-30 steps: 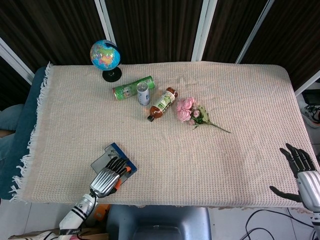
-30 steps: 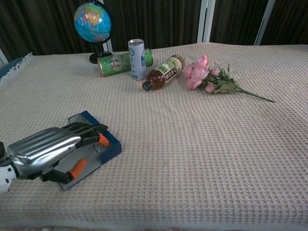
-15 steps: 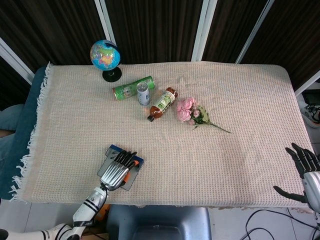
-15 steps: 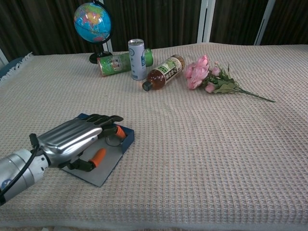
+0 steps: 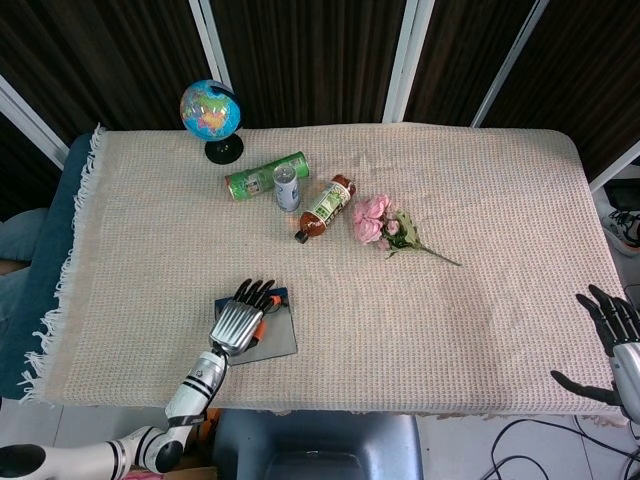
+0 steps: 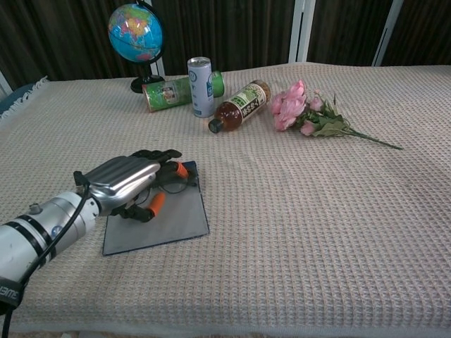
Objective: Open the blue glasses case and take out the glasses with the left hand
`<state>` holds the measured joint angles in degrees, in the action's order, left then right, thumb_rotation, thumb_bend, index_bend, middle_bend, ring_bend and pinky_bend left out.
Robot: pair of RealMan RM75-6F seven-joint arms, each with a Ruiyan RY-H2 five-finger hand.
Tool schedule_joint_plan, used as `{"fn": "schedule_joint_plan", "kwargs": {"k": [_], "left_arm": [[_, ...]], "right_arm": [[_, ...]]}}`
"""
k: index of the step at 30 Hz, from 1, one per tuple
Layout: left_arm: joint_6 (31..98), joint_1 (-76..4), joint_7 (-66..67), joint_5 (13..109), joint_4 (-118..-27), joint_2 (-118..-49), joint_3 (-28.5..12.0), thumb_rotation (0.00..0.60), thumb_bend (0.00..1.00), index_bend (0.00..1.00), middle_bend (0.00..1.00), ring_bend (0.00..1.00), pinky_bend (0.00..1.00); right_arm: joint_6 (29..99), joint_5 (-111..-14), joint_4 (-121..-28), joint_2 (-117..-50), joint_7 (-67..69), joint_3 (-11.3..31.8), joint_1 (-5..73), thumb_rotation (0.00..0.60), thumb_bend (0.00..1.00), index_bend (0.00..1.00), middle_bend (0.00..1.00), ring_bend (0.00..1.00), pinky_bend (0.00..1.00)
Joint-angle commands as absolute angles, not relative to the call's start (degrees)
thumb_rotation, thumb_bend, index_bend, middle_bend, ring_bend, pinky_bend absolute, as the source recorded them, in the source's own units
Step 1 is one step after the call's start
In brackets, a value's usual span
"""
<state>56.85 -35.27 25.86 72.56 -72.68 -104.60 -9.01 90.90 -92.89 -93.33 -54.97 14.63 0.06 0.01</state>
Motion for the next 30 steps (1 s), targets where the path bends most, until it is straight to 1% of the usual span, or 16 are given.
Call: {"fn": "schedule_joint_plan", "kwargs": {"k": [1,5,9,13,16,20,25,30], "left_arm": [[56.38,-35.75,26.05,71.2,-72.44,-104.65,-9.76,0.6,0.63,0.19,0.0,0.0,0.0],[57.98,-35.09,24.18,73.09,-74.9,-103.14,-8.52,0.6,0.62,0.2,0.0,0.0,0.0],[61.16,-34.04,21.21,76.54,-77.6,-101.71,-7.2,0.6,0.55,0.25,0.0,0.0,0.0],[63.44,-33.59,20.91,76.71,-78.8,-101.53,-8.07,0.6,0.5,0.28,0.0,0.0,0.0],[63.34,-34.18,21.8,73.86,-78.34,-102.3,-10.6,0.6,0.47,0.28,0.0,0.0,0.0],[61.6,-35.52,23.88,67.54,-77.71,-103.4,-14.36,0.6,0.44,0.29,0.0,0.0,0.0],[60.99,-36.76,28.96,61.33,-77.08,-104.44,-16.31,0.6,0.42,0.3,0.0,0.0,0.0],[61.18,-37.57,35.04,55.51,-79.67,-103.77,-16.9,0.6,0.43,0.32,0.0,0.0,0.0]], "right_arm": [[90.73,-92.81,-93.36,-54.94,14.62,0.1,0.07,0.6,0.06,0.0,0.0,0.0,0.0],[90.66,-92.7,-93.41,-54.92,14.62,0.18,0.09,0.6,0.06,0.0,0.0,0.0,0.0],[90.26,-92.56,-93.49,-54.89,14.47,0.15,0.18,0.6,0.06,0.0,0.0,0.0,0.0],[89.42,-92.7,-93.67,-54.87,13.94,-0.01,0.51,0.6,0.06,0.0,0.0,0.0,0.0],[88.63,-92.89,-93.8,-54.88,13.6,-0.16,0.9,0.6,0.06,0.0,0.0,0.0,0.0],[87.36,-92.81,-93.93,-54.79,13.54,-0.24,1.53,0.6,0.06,0.0,0.0,0.0,0.0],[86.42,-92.43,-93.96,-54.53,14.28,-0.15,2.04,0.6,0.06,0.0,0.0,0.0,0.0],[85.98,-92.05,-93.83,-54.28,15.19,-0.03,2.31,0.6,0.06,0.0,0.0,0.0,0.0]]}}
